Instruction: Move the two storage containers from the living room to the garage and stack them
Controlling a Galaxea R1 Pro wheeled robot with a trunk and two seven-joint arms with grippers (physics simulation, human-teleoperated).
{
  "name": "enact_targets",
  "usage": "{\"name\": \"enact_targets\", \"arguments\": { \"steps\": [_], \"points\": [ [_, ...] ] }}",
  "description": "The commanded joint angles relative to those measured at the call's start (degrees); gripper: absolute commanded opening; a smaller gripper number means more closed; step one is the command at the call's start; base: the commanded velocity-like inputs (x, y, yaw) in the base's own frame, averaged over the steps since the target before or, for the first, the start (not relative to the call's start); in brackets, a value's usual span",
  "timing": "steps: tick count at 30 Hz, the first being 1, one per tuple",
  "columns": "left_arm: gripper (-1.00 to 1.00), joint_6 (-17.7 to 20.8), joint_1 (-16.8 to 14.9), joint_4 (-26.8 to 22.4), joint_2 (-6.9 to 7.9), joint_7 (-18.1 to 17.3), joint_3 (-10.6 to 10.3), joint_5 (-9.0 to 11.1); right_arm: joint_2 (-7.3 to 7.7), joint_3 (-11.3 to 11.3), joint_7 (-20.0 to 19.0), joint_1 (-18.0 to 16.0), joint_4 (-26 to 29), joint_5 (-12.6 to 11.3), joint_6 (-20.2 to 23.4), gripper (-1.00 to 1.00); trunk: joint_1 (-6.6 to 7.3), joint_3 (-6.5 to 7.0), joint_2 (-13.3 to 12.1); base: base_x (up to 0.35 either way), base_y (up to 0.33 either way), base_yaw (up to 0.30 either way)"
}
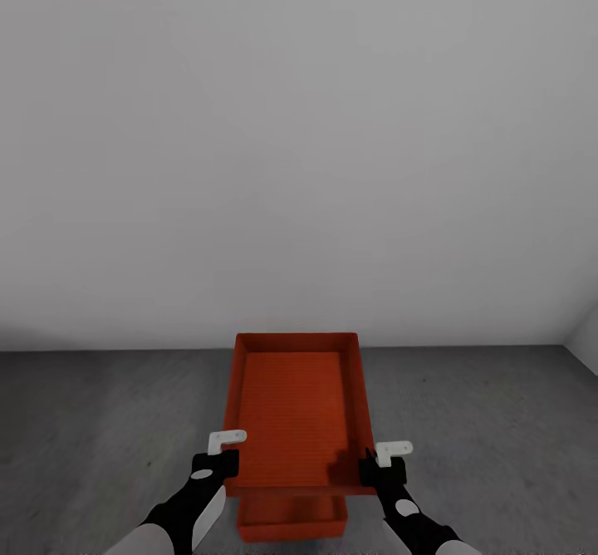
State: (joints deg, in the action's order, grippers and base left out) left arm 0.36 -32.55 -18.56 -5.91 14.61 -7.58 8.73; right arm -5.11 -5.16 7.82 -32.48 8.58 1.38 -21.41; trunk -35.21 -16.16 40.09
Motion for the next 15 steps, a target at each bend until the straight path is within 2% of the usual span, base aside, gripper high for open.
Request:
{"name": "enact_targets", "arguments": {
  "steps": [1, 15],
  "points": [
    [-1.00, 0.1, -0.1, -0.1, 0.56, 0.7, 1.1, 0.3, 0.28, 1.9, 0.6, 0.0, 0.1, 0.0, -0.2, -1.00, -0.01, -0.17, 0.1, 0.000, 0.000, 0.000],
    [-1.00, 0.1, -0.1, 0.0, 0.61, 0.7, 1.1, 0.3, 0.30, 1.8, 0.6, 0.0, 0.1, 0.0, -0.2, -1.00, -0.01, -1.45, 0.1, 0.000, 0.000, 0.000]
  ]
}}
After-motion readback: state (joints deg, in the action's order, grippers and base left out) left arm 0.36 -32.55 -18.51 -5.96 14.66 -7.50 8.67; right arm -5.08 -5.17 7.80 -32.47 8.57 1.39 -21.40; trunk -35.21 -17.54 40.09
